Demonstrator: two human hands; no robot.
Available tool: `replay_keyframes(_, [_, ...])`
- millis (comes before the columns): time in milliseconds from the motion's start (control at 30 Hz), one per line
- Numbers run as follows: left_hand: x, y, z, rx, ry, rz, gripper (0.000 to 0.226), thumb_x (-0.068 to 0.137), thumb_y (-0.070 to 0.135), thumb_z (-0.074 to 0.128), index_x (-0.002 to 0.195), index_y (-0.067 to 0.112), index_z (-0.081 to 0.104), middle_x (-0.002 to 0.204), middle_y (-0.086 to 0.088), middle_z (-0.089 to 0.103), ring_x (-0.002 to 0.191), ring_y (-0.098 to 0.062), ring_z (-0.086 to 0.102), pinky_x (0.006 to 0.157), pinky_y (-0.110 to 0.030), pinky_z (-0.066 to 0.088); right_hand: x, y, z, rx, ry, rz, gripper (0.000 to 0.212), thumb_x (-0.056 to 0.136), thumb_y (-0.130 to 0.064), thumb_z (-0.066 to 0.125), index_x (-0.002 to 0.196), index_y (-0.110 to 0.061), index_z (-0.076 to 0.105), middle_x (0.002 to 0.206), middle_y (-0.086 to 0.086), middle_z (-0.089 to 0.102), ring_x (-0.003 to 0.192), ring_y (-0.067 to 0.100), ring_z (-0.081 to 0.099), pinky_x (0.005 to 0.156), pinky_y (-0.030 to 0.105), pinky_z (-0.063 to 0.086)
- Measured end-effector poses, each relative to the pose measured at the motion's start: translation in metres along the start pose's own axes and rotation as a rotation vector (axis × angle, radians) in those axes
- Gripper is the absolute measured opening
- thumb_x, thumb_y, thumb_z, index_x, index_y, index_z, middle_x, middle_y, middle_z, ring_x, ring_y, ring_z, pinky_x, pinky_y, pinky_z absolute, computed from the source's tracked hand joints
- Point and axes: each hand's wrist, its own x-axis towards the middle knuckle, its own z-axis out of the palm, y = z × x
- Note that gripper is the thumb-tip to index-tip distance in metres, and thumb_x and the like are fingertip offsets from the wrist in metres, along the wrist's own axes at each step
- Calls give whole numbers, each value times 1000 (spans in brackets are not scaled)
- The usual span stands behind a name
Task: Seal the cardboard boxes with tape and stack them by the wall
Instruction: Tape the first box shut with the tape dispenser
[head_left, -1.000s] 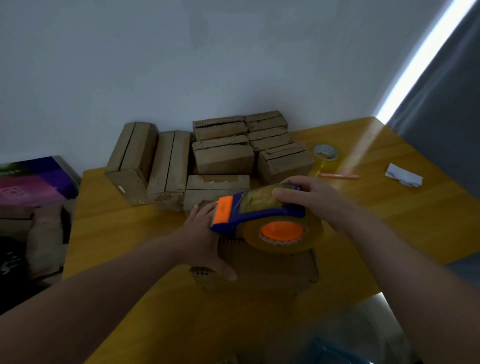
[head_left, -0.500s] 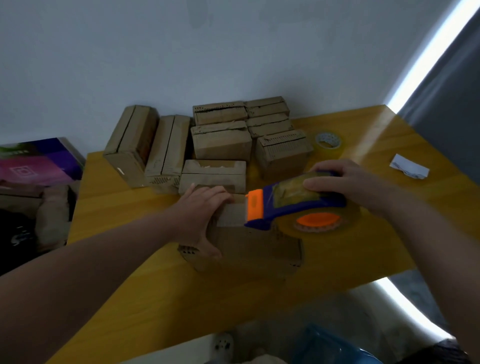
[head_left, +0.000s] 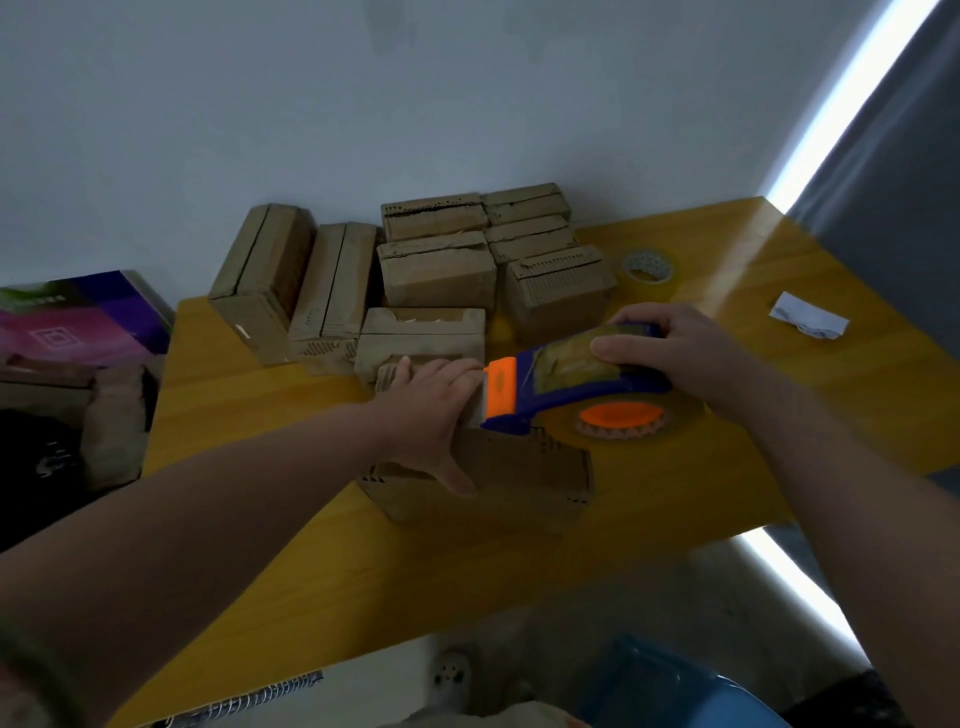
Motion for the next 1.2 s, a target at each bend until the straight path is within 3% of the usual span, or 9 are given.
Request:
replay_keyframes(167, [-3,-2,-1,44,11,-5,129,55,69,76,151,27,2,160,4,1,146,-24,3,116,-59,0,-5,1,-8,-51,-69,27,42,64,-47,80,90,-16,67,80,-1,66,68,9,66,60,21,51])
replay_keyframes(300, [-17,-21,1,53,-4,-53,125,54,69,77,149,28,7,158,4,4,144,-24,8,117,-55,7,-11,23,-36,-179,-1,117,50,55,-61,69,90,-26,70,100,2,66,88,21,64,74,34,49])
replay_keyframes(400, [-18,-21,-2,88,-43,-40,126,57,68,76,151,24,4,159,2,1,145,-26,6,117,-55,4,-12,38,-38,-216,-12,125,30,71,-51,76,85,-25,71,93,7,68,86,29,66,77,44,52])
replay_keyframes(500, [-14,-16,-6,113,-78,-37,128,57,68,76,151,25,0,159,0,0,146,-26,4,117,-57,3,-9,43,-35,-218,10,98,16,82,-35,73,83,-19,70,89,12,68,81,30,66,71,41,51])
replay_keyframes(700, [3,17,-7,139,-63,-24,129,62,70,72,152,25,-9,160,-2,-2,147,-26,2,113,-60,-6,-8,42,-29,-233,28,75,32,70,-50,72,77,-19,67,83,10,65,77,28,64,66,38,47])
replay_keyframes(867, [10,36,-2,157,-38,-9,133,61,75,68,151,20,-13,160,0,-9,147,-23,-5,111,-58,-10,-11,46,-7,-174,17,82,19,85,-36,70,74,-21,65,73,1,63,67,14,62,61,28,46])
replay_keyframes(1067, [9,35,4,192,-61,-9,134,63,79,62,149,18,-21,159,-2,-18,147,-23,-13,112,-58,-9,-26,44,-16,-131,-24,120,23,81,-48,71,79,-25,67,76,-5,65,65,4,63,58,18,46])
replay_keyframes(1133, [11,34,6,194,-67,-10,134,64,79,61,148,18,-23,159,-2,-20,146,-23,-14,112,-57,-10,-31,41,-28,-137,-33,125,31,80,-51,70,86,-21,69,79,1,67,71,8,65,64,20,48])
replay_keyframes(1200, [11,33,7,210,-66,-13,134,64,80,60,148,17,-24,159,-3,-20,146,-24,-14,112,-58,-10,-34,39,-44,-172,-33,140,42,76,-56,72,93,-17,70,89,8,68,82,21,66,75,32,49])
